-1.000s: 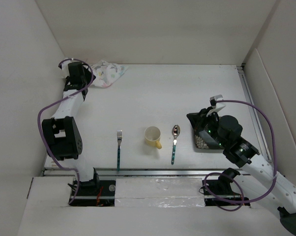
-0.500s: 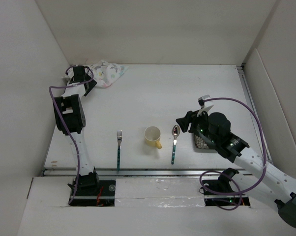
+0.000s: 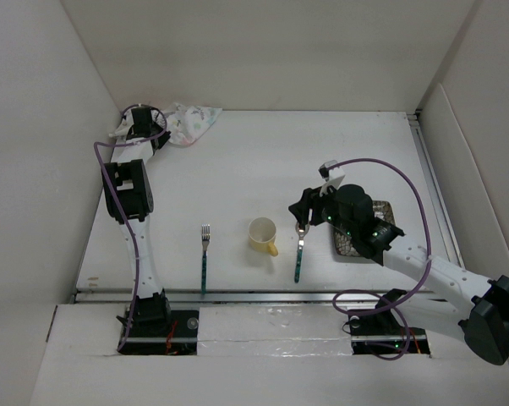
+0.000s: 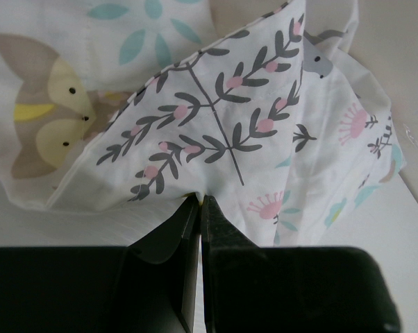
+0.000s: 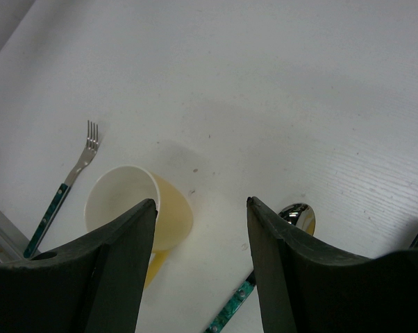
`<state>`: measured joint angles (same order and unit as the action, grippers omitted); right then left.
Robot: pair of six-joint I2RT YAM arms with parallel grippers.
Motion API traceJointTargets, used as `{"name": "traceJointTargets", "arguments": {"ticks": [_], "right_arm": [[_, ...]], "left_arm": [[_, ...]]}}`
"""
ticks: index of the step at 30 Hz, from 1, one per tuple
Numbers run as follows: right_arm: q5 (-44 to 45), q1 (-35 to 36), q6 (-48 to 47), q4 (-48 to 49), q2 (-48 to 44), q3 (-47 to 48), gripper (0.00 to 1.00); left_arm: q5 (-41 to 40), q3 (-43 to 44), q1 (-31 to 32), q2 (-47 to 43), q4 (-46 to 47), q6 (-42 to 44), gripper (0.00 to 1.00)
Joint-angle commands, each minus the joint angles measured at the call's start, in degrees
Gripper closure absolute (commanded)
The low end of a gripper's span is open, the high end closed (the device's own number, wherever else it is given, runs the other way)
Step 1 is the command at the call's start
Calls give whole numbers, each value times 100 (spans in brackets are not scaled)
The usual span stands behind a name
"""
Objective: Set the dinner table for one person
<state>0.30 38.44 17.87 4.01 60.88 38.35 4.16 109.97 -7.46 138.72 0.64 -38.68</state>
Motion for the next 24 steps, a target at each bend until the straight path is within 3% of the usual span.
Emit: {"name": "traceJointTargets", "arguments": {"ticks": [1,8,15,19,24], "right_arm": [[-65,103,59,487,-50,366,40],[181,103,-3,302,-182,603,40],[366,155,-20,-66,-270,1025,40],[454,208,-99,-295,-340,1297,40],[620,208,-222,-313,-341,1526,32]], "left_arm": [[365,8,87,-397,365,44,100],[910,-793,289,-2224,1069,80,100],[1393,-767,465,-3780,815,211,100],[2122,-539,517,-4027,542,150,100],[2211,-92,1017,-3985,-46,623,100]]}}
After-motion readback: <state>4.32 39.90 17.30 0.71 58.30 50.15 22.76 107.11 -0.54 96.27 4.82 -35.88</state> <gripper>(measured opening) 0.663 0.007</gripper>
